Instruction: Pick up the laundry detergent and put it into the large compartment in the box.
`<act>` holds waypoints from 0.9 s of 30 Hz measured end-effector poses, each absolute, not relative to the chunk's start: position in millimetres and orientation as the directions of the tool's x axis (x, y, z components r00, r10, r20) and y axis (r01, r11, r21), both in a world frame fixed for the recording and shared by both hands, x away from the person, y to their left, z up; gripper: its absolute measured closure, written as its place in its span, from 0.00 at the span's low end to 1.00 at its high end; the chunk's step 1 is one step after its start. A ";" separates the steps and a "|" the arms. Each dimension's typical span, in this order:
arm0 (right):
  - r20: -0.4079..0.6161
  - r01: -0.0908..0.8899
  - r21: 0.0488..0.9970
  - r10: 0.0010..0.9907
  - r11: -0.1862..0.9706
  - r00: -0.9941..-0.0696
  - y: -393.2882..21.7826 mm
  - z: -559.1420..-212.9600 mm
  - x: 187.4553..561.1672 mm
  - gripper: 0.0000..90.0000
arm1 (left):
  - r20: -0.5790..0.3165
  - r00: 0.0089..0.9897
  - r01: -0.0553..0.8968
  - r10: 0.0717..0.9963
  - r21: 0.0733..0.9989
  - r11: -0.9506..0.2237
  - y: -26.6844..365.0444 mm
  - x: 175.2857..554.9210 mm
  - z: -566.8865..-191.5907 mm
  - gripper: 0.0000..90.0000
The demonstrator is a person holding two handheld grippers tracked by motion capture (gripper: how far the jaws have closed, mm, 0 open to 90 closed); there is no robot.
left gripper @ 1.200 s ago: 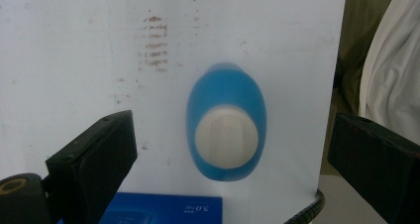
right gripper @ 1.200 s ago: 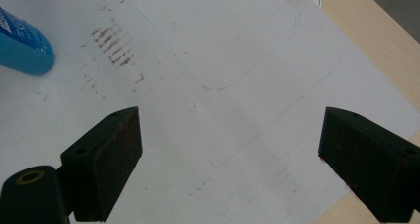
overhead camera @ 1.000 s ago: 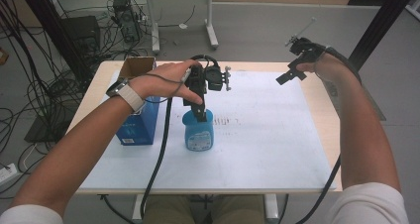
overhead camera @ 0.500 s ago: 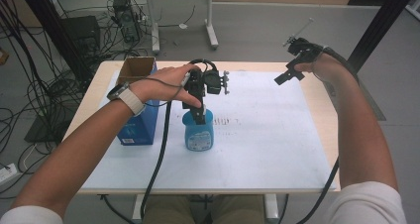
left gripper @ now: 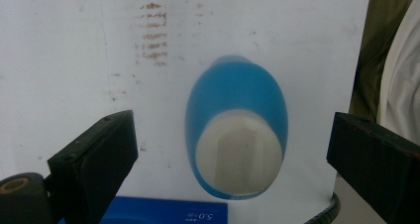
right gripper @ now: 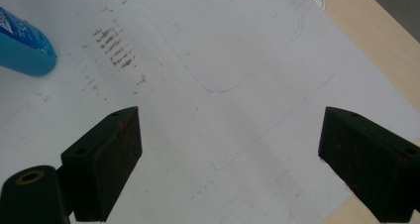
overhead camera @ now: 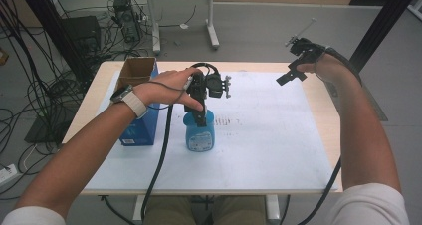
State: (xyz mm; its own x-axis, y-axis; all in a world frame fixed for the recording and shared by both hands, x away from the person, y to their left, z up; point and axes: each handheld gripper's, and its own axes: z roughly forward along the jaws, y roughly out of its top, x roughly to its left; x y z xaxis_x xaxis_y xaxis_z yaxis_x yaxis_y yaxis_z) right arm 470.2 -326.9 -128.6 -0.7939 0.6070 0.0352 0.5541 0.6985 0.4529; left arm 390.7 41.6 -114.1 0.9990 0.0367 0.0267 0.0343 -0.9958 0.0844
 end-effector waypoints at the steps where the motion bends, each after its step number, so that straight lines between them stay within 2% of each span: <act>1: 0.035 0.553 0.453 0.606 0.699 -0.795 -326.6 -128.8 470.6 0.11 | 0.026 0.999 0.035 0.037 0.087 -0.996 42.5 390.9 -115.1 0.07; 27: 0.032 0.555 0.453 0.610 0.698 -0.792 -326.7 -128.4 470.3 0.11 | 0.029 0.999 0.042 0.045 0.104 -0.994 49.1 391.6 -118.6 0.07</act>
State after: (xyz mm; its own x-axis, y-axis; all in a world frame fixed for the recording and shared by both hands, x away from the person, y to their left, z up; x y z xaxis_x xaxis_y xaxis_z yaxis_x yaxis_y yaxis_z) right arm 470.3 -326.7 -128.4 -0.7921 0.6095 0.0315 0.5549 0.6977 0.4532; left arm 391.6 49.1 -118.6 0.9985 0.0453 0.0293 0.0421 -0.9936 0.1045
